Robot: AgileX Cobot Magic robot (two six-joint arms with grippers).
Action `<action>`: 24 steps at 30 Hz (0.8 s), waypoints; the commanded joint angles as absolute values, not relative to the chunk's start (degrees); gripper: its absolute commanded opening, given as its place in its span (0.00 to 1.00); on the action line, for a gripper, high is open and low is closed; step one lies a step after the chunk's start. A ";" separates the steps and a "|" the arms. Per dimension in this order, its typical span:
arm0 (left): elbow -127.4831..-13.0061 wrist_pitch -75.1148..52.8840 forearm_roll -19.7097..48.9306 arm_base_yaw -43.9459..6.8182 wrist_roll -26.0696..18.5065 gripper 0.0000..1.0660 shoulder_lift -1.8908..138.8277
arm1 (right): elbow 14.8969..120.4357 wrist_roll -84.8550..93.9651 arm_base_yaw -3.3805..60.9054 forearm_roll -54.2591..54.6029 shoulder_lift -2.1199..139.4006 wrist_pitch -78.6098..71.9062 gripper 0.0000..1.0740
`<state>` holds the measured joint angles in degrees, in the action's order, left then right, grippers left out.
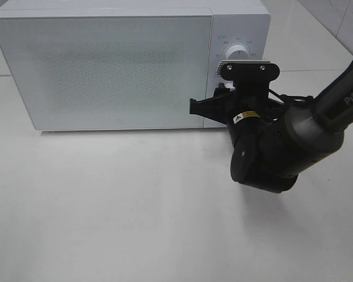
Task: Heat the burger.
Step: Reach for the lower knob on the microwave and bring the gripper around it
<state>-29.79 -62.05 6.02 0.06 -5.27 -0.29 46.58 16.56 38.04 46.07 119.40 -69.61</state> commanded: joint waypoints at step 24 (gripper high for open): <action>-29.68 -61.36 6.02 0.00 -4.98 0.92 -1.38 | 47.15 -16.67 37.99 43.89 119.35 -71.85 0.00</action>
